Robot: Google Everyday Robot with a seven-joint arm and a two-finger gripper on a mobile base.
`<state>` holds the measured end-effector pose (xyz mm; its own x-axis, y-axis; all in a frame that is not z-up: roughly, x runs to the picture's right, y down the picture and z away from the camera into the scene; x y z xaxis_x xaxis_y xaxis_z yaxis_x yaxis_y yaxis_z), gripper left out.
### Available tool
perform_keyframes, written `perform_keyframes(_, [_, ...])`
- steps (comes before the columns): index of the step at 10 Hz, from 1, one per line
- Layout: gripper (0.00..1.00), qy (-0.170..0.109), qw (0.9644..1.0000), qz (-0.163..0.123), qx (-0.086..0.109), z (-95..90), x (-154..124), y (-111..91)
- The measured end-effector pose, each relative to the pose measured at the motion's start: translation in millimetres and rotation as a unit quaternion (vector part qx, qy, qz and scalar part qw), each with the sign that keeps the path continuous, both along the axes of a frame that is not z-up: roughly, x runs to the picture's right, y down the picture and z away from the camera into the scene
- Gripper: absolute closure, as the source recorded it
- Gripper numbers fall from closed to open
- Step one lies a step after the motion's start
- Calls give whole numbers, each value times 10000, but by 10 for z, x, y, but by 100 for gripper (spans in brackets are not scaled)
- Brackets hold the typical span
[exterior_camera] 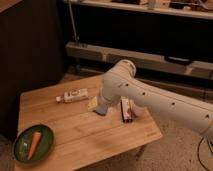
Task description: Place the pepper on the white sponge
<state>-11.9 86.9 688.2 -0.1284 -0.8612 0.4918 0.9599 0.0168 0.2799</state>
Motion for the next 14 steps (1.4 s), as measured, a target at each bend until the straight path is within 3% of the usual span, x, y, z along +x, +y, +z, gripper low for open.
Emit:
perform_keyframes(1, [20,-6,10000,-45,49,-18,-11,-9])
perform_keyframes(3, [20,-193,9979,-542,289,-175,-287,-82])
perform_keyframes(5, [20,-432,9915,-1116,503,-338,-784,-116])
perform_keyframes(7, [20,-732,9789,-1773,702,-569,-1494,-3])
perform_keyframes(8, [20,-805,9734,-2016,740,-646,-1701,72])
perform_keyframes(9, [20,-973,9648,-2327,746,-721,-2055,156])
perform_keyframes(11, [20,-1188,9530,-2697,695,-730,-2553,224])
perform_keyframes(13, [20,-1395,9389,-3100,549,-642,-3079,267])
perform_keyframes(14, [20,-1526,9294,-3330,458,-587,-3387,349])
